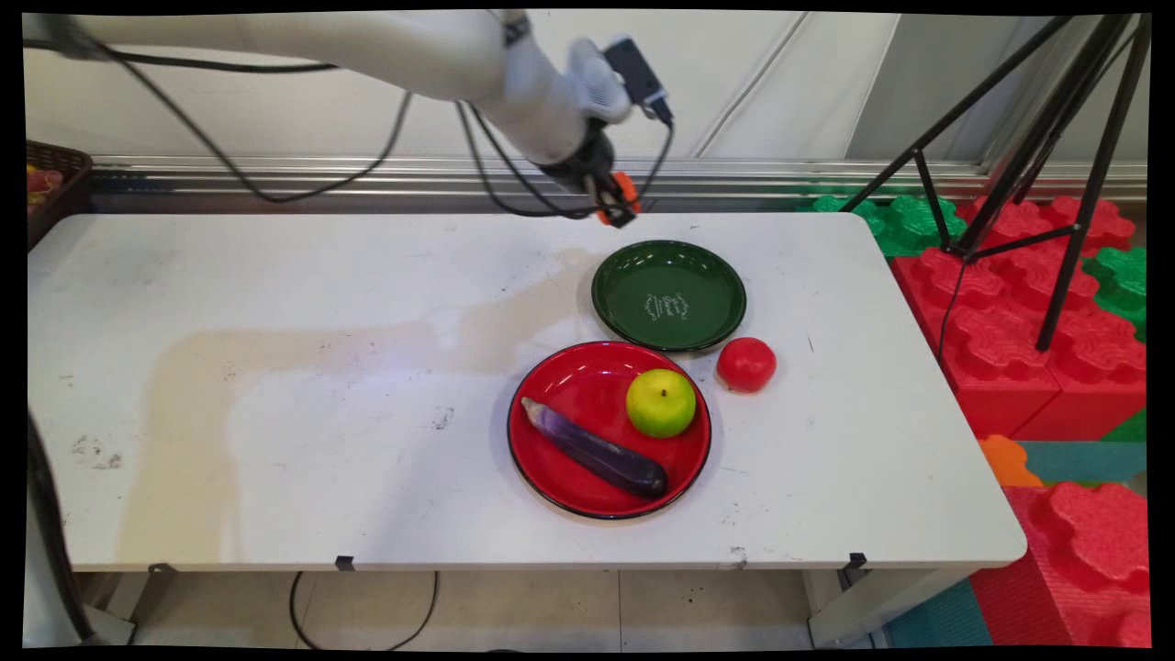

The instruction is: Place the picked object on the table

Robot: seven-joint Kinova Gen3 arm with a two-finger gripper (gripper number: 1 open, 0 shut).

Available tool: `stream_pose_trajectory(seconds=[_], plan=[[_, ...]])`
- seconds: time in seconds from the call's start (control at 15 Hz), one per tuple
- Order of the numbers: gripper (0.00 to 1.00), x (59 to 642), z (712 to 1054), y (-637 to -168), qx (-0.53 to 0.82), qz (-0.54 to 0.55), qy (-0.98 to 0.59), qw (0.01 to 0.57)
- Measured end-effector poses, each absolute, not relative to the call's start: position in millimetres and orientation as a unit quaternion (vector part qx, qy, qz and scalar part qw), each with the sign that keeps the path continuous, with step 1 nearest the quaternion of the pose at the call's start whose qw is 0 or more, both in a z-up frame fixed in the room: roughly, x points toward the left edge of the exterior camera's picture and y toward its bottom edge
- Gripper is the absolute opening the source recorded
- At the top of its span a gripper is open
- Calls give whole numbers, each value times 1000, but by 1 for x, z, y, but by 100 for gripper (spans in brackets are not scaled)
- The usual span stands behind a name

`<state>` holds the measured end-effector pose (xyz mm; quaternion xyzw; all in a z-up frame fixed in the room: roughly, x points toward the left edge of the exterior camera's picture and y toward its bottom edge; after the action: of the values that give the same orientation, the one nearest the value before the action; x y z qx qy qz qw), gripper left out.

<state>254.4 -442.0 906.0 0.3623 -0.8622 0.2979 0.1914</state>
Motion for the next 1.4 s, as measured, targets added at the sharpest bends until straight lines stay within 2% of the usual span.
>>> stream_pose_trajectory(seconds=[0.27,0.6,1.07,1.4], plan=[[0,288,930,-393,378,298,-858,178],[0,323,939,-337,397,287,-859,152],[0,349,928,-275,415,255,-866,118],[0,348,905,-243,426,220,-871,103]])
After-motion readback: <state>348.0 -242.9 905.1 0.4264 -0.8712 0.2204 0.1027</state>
